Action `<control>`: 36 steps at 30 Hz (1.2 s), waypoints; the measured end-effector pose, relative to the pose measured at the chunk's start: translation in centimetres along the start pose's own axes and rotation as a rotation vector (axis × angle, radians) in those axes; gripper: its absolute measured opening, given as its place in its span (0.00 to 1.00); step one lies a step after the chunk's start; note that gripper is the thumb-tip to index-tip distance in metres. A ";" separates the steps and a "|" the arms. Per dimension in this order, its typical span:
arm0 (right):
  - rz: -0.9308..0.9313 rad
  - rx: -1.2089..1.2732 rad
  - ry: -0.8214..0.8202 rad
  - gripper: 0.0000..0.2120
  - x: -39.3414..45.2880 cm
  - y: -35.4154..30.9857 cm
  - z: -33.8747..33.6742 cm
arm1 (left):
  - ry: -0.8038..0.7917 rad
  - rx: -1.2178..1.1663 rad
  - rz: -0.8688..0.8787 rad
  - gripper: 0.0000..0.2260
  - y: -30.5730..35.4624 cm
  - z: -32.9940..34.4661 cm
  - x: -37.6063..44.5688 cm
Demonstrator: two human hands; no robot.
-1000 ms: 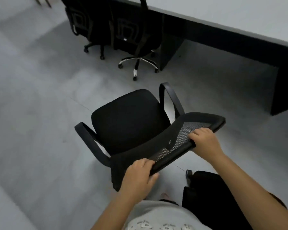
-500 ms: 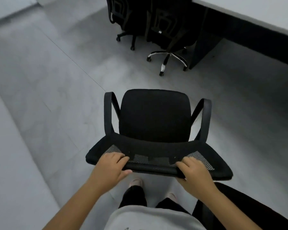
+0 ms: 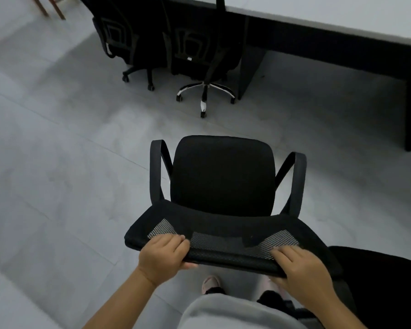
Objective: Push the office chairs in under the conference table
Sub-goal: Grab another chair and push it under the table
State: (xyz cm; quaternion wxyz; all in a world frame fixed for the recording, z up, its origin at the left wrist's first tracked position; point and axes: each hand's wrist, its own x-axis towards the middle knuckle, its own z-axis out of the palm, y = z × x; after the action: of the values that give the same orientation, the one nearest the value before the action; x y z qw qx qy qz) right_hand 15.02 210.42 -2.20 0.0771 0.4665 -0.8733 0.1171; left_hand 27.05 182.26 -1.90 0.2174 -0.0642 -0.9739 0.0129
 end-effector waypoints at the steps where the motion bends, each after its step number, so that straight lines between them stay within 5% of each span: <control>1: 0.057 -0.012 -0.003 0.22 0.3 -0.4 0.3 | 0.018 -0.001 0.025 0.22 -0.9 0.5 0.6; 8: 0.313 -0.054 0.120 0.22 4.6 0.6 1.8 | 0.045 -0.060 0.087 0.29 -5.4 3.5 6.9; 12: 0.323 -0.092 0.206 0.14 7.8 3.5 2.0 | 0.010 -0.079 0.062 0.30 -6.8 5.7 11.2; 17: 0.390 -0.121 0.188 0.20 10.8 7.6 3.1 | 0.000 -0.110 0.079 0.31 -8.0 8.7 16.3; 22: 0.344 -0.184 0.253 0.10 13.5 12.1 3.5 | 0.024 -0.126 0.125 0.32 -9.0 11.4 22.1; 27: 0.359 -0.227 0.226 0.17 16.4 17.7 3.3 | -0.012 -0.093 0.129 0.32 -9.2 14.2 28.6; 32: 0.370 -0.241 0.240 0.13 19.7 23.9 3.3 | -0.032 -0.065 0.105 0.32 -9.3 17.5 35.5; 36: 0.371 -0.256 0.248 0.14 22.9 28.2 3.5 | -0.038 -0.061 0.118 0.24 -10.2 19.9 40.6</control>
State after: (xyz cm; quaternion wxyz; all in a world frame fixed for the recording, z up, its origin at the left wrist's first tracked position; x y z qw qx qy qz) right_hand -21.18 206.33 -3.74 0.2191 0.2668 -0.9356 0.0742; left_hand -19.04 177.49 -2.22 0.1957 -0.1280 -0.9723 -0.0026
